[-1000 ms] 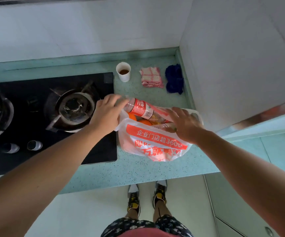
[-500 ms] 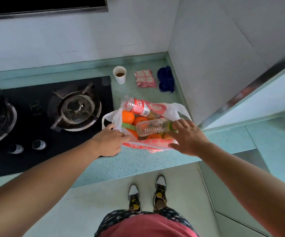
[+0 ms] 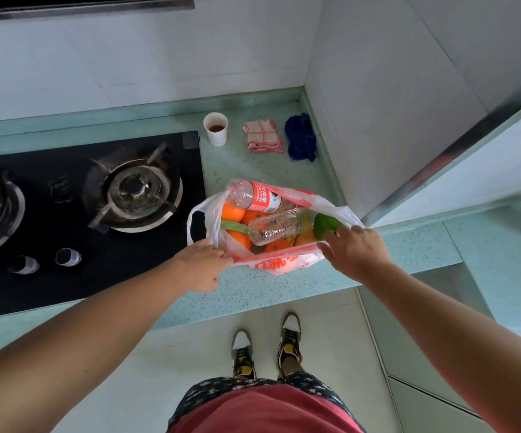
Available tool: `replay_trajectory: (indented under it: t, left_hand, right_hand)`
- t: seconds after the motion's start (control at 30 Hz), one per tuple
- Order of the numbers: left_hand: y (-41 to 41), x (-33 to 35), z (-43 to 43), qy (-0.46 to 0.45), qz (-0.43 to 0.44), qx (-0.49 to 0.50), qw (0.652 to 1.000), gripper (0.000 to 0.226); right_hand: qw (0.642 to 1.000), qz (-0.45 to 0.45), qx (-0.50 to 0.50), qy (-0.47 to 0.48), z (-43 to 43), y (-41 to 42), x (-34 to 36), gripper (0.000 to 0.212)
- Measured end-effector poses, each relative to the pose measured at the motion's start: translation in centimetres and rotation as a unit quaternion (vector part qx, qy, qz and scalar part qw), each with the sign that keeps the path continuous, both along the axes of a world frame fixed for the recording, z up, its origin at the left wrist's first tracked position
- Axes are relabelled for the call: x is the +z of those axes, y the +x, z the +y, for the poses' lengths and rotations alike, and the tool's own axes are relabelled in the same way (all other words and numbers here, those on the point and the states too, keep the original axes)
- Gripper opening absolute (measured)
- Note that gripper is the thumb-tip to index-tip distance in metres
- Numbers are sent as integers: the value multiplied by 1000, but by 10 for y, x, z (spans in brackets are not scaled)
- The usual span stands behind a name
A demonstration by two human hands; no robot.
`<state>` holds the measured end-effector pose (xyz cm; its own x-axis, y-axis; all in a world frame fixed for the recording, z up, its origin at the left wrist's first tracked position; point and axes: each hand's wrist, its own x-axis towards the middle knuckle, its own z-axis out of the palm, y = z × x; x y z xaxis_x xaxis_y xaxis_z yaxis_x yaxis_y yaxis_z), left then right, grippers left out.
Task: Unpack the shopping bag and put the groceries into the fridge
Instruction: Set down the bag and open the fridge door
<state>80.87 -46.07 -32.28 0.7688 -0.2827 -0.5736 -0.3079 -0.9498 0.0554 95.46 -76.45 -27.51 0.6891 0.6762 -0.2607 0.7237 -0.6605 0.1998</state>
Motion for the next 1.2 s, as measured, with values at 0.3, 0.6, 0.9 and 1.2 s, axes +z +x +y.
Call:
replay_trajectory:
  t: [0.3, 0.6, 0.9, 1.2]
  left_hand:
    - [18, 35, 13, -99, -197, 178, 959, 22]
    - [11, 50, 17, -70, -199, 225, 951, 48]
    - [17, 110, 15, -104, -182, 323, 923, 47]
    - [-39, 148, 4, -89, -200, 412, 885, 48]
  right_hand:
    - [999, 7, 20, 47, 20, 29, 14, 75]
    - [996, 60, -59, 14, 37, 36, 29, 85]
    - [974, 193, -34, 112, 83, 8, 96, 57]
    - [977, 175, 80, 88, 110, -18, 136, 60]
